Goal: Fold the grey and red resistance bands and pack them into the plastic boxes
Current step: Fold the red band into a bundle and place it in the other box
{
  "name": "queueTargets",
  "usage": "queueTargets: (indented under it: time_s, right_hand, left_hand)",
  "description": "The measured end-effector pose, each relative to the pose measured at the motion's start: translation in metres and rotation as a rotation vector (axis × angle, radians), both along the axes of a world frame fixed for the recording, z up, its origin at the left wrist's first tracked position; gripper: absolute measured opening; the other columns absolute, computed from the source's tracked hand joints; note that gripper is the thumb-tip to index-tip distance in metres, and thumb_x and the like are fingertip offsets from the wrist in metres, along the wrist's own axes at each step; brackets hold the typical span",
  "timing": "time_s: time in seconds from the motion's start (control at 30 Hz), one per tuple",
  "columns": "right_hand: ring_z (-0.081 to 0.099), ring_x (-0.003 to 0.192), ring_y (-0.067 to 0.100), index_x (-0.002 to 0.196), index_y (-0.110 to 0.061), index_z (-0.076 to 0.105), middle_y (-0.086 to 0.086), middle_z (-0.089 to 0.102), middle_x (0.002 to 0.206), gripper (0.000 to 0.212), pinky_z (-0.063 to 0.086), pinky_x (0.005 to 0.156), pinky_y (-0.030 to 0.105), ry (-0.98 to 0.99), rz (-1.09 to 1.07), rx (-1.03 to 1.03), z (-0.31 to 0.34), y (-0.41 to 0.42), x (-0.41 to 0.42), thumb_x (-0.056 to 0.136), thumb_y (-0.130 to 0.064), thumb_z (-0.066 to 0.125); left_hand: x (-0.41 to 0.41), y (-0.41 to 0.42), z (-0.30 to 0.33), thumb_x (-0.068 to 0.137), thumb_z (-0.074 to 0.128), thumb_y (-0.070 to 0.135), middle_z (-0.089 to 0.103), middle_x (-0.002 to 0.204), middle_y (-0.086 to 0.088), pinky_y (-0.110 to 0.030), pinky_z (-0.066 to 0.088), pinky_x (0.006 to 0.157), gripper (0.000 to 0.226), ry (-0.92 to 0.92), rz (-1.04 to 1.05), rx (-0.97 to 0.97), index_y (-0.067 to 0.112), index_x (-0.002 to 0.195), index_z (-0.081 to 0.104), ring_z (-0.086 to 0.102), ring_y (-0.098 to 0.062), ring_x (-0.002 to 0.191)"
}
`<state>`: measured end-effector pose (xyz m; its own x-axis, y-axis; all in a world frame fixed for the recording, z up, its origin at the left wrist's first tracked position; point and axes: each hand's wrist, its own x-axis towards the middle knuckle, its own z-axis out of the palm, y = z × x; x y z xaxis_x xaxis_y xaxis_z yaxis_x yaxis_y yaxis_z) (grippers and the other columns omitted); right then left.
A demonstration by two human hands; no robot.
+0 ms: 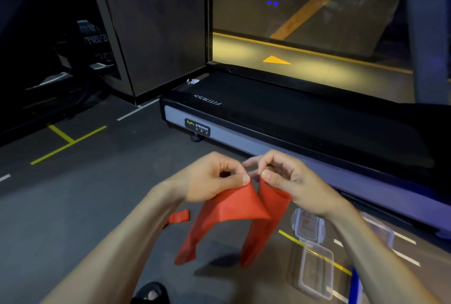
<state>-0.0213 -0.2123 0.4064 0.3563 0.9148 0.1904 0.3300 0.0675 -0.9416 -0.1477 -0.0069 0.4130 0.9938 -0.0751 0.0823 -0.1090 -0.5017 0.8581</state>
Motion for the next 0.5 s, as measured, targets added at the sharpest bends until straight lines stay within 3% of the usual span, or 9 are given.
queueTargets:
  time_s: [0.07,0.13,0.27,0.37,0.5]
  right_hand:
    - [0.064,0.114,0.034,0.101,-0.003,0.057,0.007,0.066,0.129,0.012,0.048,0.100,0.042,-0.039,-0.005,0.003,-0.005,0.007,-0.009,0.101,-0.015,0.057]
    - [0.059,0.100,0.042,0.099,-0.009,0.058,0.007,0.066,0.114,0.009,0.050,0.089,0.048,-0.164,-0.019,-0.017,-0.008,0.013,-0.016,0.102,-0.017,0.057]
    - [0.055,0.082,0.034,0.098,-0.024,0.058,0.008,0.060,0.088,0.007,0.047,0.078,0.058,-0.298,-0.047,-0.061,-0.003,0.013,-0.012,0.102,-0.029,0.055]
    - [0.055,0.076,0.029,0.097,-0.026,0.058,0.007,0.059,0.083,0.005,0.048,0.074,0.056,-0.366,-0.069,-0.084,0.001,0.009,-0.007,0.101,-0.027,0.056]
    - [0.054,0.077,0.033,0.096,-0.021,0.059,0.010,0.058,0.085,0.007,0.045,0.071,0.048,-0.337,-0.112,0.027,0.014,0.006,-0.003,0.101,-0.023,0.055]
  left_hand:
    - [0.001,-0.002,-0.002,0.098,0.063,0.029,0.055,0.068,0.001,-0.034,0.041,0.064,0.023,0.000,-0.004,0.076,0.022,0.076,0.066,0.046,-0.008,0.066]
    - [0.002,-0.003,-0.004,0.097,0.063,0.022,0.048,0.064,0.006,-0.032,0.038,0.062,0.027,0.002,0.018,0.140,0.015,0.071,0.059,0.041,-0.007,0.062]
    - [0.002,-0.002,-0.006,0.098,0.063,0.030,0.061,0.066,0.007,-0.029,0.046,0.067,0.022,-0.021,0.091,0.288,0.019,0.079,0.066,0.052,-0.008,0.062]
    - [-0.001,0.003,-0.005,0.096,0.061,0.045,0.070,0.076,0.009,-0.032,0.051,0.071,0.024,0.001,0.113,0.154,0.027,0.085,0.070,0.060,-0.007,0.068]
    - [-0.008,0.014,-0.003,0.102,0.062,0.023,0.067,0.080,0.007,-0.026,0.048,0.071,0.018,0.122,0.000,-0.040,0.013,0.091,0.072,0.057,-0.006,0.075]
